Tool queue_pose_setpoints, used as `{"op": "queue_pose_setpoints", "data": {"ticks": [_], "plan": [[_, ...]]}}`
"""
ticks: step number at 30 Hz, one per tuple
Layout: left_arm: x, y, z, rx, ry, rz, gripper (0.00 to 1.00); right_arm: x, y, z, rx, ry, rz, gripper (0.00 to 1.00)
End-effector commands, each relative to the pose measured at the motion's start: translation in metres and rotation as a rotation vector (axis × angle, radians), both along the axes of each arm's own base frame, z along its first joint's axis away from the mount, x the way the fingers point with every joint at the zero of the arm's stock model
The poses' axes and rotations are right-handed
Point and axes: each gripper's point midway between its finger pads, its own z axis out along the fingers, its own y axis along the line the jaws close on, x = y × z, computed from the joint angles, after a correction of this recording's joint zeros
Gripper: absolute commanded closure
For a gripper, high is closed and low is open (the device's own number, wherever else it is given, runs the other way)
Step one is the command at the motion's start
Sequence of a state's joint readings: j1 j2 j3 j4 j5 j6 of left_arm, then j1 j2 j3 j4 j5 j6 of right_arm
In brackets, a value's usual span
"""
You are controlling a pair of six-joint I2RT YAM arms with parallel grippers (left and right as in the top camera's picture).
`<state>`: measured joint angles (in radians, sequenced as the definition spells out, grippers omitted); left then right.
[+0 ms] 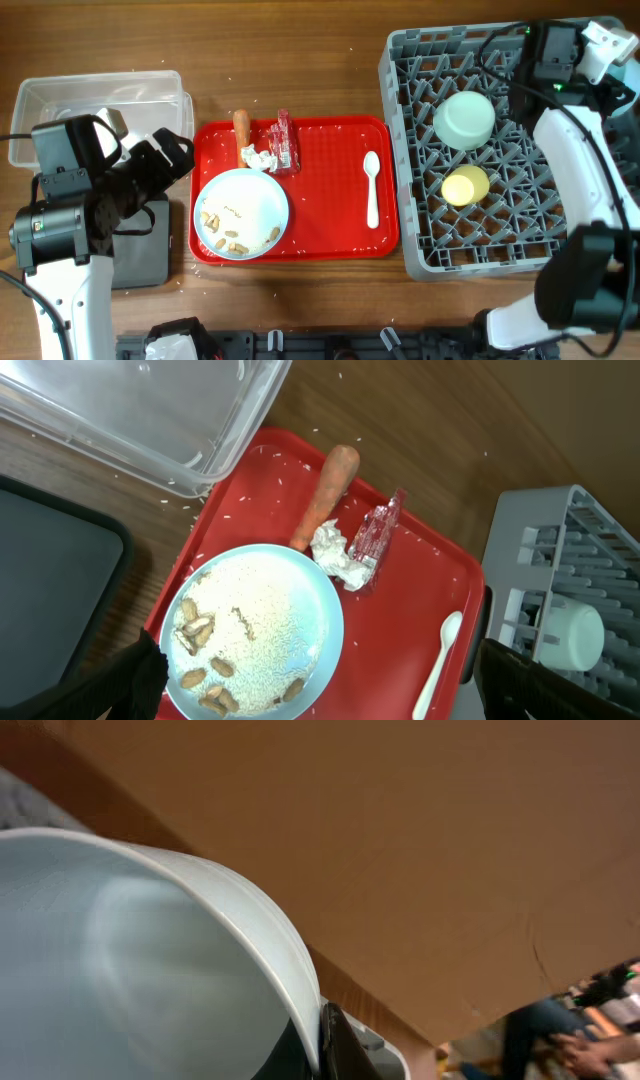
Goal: Sort waste into correct bins and load items into the dishwasher rack
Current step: 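Carry the light-blue bowl to the rack's far corner and release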
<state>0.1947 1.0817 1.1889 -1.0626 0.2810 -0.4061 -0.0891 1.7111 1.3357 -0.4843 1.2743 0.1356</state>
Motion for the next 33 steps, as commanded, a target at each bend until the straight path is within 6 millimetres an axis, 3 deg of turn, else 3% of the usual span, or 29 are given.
{"op": "queue_pose_setpoints", "data": {"ticks": [1, 7, 12, 15, 33], "plan": [[0.002, 0.004, 0.006, 0.008, -0.015, 0.016, 0.00, 0.013, -0.006, -0.027, 0.011, 0.149, 0.030, 0.96], [0.002, 0.004, 0.006, 0.008, -0.015, 0.016, 0.00, 0.031, -0.012, -0.050, -0.010, 0.259, 0.055, 0.96], [0.002, 0.004, 0.006, 0.008, -0.015, 0.016, 0.00, 0.032, -0.032, -0.061, -0.041, 0.345, 0.017, 0.96], [0.002, 0.004, 0.006, 0.008, -0.015, 0.016, 0.00, 0.039, -0.025, -0.071, -0.004, 0.346, 0.073, 0.96], [0.002, 0.004, 0.006, 0.008, -0.015, 0.016, 0.00, 0.045, -0.041, -0.055, -0.054, 0.368, 0.065, 0.96]]}}
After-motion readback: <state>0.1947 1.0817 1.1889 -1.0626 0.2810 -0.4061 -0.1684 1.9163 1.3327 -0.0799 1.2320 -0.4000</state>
